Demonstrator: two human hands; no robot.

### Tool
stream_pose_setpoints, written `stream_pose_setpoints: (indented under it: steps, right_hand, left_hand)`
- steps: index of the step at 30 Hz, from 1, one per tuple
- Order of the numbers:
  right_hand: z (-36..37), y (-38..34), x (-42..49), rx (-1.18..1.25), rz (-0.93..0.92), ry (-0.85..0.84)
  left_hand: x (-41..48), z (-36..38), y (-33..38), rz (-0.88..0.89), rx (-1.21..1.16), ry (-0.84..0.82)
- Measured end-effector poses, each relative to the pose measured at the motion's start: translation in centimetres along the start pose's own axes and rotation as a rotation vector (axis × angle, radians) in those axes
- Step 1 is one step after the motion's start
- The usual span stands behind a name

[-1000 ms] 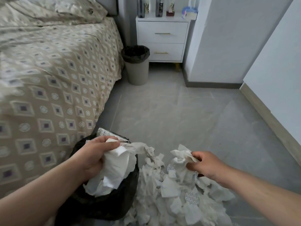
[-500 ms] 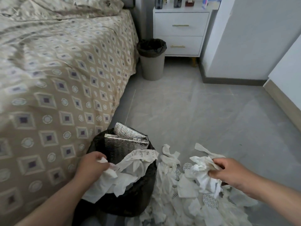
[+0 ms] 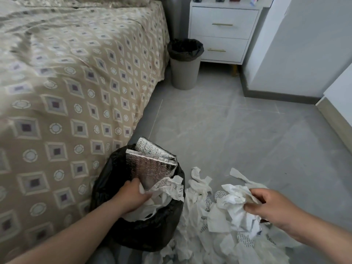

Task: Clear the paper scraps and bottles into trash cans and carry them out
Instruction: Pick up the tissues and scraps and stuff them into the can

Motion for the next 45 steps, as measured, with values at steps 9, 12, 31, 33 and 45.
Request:
stream_pose_setpoints:
  steps: [9,12,31,33,45]
  right_hand:
    - [1.8,-5.1,-1.6,-0.020,-0.239,-0.077]
    - [3.6,-8.3,-2.7,-0.056,-0.377,-0.094]
    - [26.8,-13.0,4.9,-0.649,-0.529,-0.208]
    - [27.7,-12.2,5.2,-0.728,-0.483,-0.267]
    - [16.7,-15.7,-1.3,-0.583,-0.814,-0.283]
  left_hand:
    - [-5.4,-4.0,-5.3,0.252,0.055,0.468]
    - [-6.2,-1.9,-7.9,0.220,0.031,0.418]
    - [-5.3,-0.2,-11.9,0.468,-0.067,0.451]
    - [-5.2,-0.1,-11.8,0.469,-0.073,0.457]
    - [-6.8,-5.6,-6.7,0.606,-0.148,0.448]
Point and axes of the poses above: each hand's wrist, its own x-axis towards the middle knuckle, its own z-axis out of the palm, y = z × x, the point moved 1 cm from there along x, towards the middle knuckle, and after that the axes turned 12 degrees about y, right-handed, at the moved point
